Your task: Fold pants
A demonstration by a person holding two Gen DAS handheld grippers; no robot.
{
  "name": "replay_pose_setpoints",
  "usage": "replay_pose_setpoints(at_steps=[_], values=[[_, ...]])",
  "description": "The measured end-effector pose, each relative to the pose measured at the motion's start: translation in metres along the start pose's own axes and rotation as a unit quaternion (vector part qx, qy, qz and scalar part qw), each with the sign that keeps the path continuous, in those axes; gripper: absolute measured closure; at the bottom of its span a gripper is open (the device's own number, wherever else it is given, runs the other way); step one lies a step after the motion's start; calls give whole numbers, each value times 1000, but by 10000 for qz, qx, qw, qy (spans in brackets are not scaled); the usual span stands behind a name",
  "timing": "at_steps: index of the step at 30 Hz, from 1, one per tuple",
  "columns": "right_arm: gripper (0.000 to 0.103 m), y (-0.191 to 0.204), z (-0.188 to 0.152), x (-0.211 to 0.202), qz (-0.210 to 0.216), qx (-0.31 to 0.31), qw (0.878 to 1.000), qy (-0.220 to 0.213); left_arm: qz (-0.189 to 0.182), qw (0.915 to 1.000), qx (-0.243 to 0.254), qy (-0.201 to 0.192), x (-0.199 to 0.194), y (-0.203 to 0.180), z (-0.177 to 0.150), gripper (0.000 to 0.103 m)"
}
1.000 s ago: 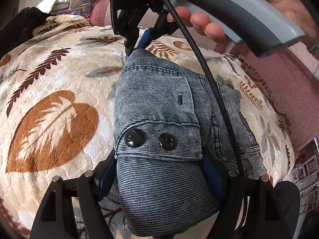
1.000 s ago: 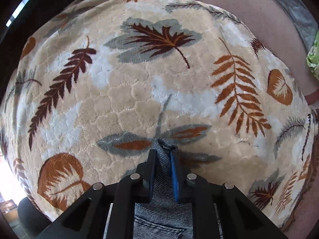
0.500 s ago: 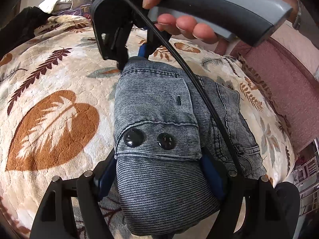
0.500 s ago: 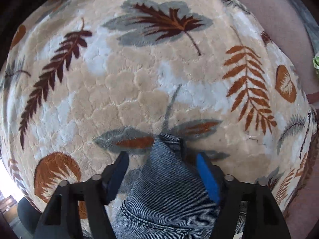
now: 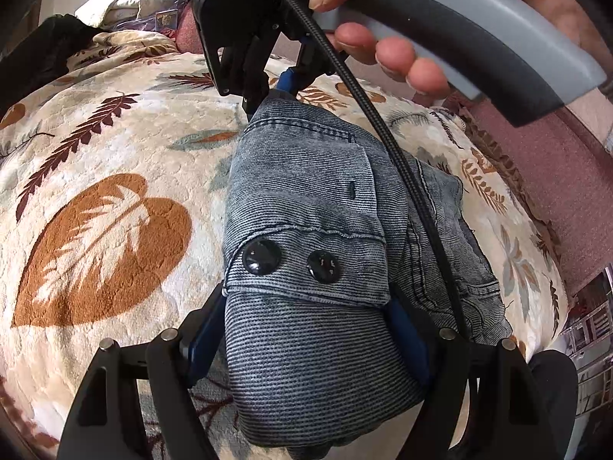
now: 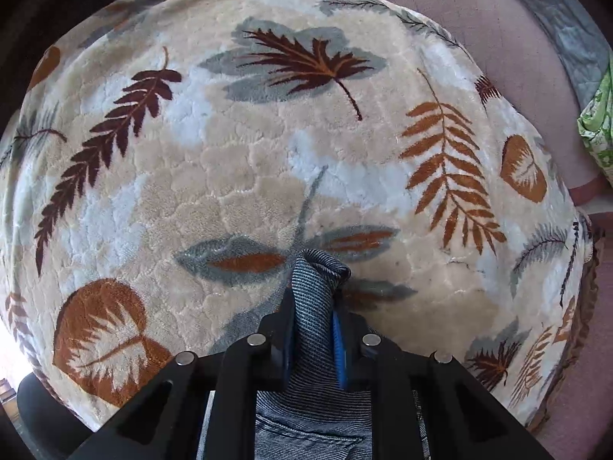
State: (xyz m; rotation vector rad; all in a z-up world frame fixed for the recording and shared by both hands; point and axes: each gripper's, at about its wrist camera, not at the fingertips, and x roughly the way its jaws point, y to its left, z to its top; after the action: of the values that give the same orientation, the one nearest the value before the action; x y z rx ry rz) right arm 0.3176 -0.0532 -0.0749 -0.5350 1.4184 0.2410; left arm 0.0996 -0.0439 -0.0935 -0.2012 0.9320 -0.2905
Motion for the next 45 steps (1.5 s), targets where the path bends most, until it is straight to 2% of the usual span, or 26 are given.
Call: replay_pose_setpoints(at_steps=[5,12,13,15,16,20,23,26,30,33,36,38,40,43,45], values=[[85,4,-5,2,-27,93,9999,-103,4,10000,0,-6,-1,1,0,23],[71,-7,-14,-15,97,330,9985,-418,-15,10000,-1,5,-2,0,-1,23],[68,-11,-16,-20,97,409,9979,-501,-22,10000,-12,9,-2,0,-1,23],[50,-19,-23,-30,81,532,9962,-684,-28,10000,-38,5,-3,2,-2,23],[47,-23,-25,-34,60,605,9952,-765,-40,10000,-45,9,-3,3,-2,23],[45,-42,-36,-50,85,827,9911,-1038,-34,10000,-91,-7,-4,5,-2,23],[45,-58,-47,-55,375,973,9888,-1070,-51,9999,-138,9,-4,6,-2,23],[42,-68,-72,-57,686,1173,9837,-1177,-88,9998,-193,12,-8,7,-2,23],[40,-82,-124,-49,1054,1622,9733,-1235,-142,9995,-247,-103,-21,10,-4,23],[40,-89,-167,-29,1052,1807,9710,-1156,-114,9995,-231,-172,-25,11,-6,23],[38,-89,-198,7,838,1716,9789,-730,-97,9996,-226,-169,-23,10,-7,23],[28,-92,-210,12,778,1707,9779,-920,-38,9996,-189,-197,-24,8,-8,23],[27,-96,-213,3,719,1799,9762,-976,10,9995,-160,-275,-26,7,-9,23],[27,-91,-226,-25,515,1710,9737,-1412,39,9992,-167,-369,-30,6,-12,23],[27,-85,-241,-36,598,1650,9707,-1640,57,9992,-154,-377,-31,7,-14,23]])
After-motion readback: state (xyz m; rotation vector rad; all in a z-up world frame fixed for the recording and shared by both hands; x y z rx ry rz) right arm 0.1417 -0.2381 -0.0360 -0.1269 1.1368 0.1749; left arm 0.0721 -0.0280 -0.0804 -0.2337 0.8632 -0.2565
